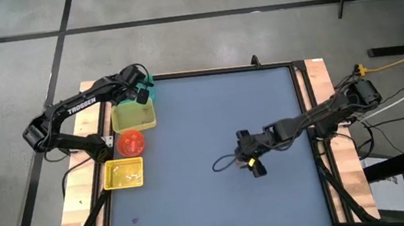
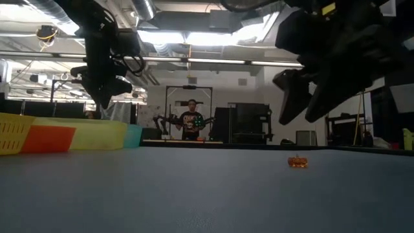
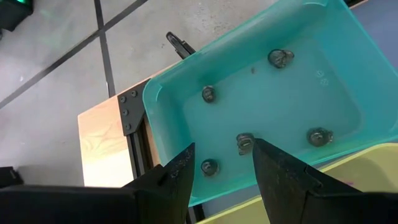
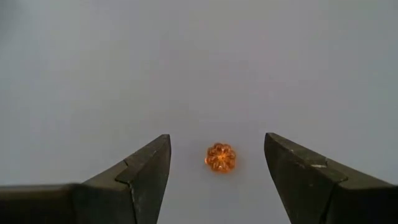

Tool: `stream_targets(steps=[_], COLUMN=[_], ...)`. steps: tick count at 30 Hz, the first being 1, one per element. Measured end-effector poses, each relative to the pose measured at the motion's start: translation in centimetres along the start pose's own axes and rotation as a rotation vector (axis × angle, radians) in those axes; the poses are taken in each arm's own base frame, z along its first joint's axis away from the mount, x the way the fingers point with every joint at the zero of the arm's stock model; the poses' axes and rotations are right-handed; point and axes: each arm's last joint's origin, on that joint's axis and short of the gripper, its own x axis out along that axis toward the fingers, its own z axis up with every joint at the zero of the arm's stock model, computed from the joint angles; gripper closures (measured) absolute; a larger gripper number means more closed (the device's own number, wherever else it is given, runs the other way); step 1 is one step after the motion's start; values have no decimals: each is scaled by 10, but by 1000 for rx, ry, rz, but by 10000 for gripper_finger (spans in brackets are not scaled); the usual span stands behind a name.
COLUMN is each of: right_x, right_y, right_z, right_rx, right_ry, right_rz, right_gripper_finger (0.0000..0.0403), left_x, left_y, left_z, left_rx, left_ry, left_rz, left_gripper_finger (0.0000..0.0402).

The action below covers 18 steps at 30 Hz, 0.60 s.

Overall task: Sort Halloween decoration
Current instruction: Put the orange pumpkin toy into the orange bin

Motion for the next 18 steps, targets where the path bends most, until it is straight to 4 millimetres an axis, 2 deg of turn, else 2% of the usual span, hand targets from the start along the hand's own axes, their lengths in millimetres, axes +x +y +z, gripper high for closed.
stream_targets(steps=[6,13,18], right_x=[1,7,10], right_y=[0,0,0], right_z=[-1,-17,-17], right_rx=[-5,-5,-7], right_ry=[-2,36,-48], right_rz=[-42,-49,-49], right_gripper_finger=[144,144,144], left_x=[0,0,0], left_y=[0,0,0], left_z=[0,0,0], left_rx=[-1,0,-1], left_ry=[1,1,1], left_rz=[-2,-2,-2], left_gripper_finger=[256,256,256])
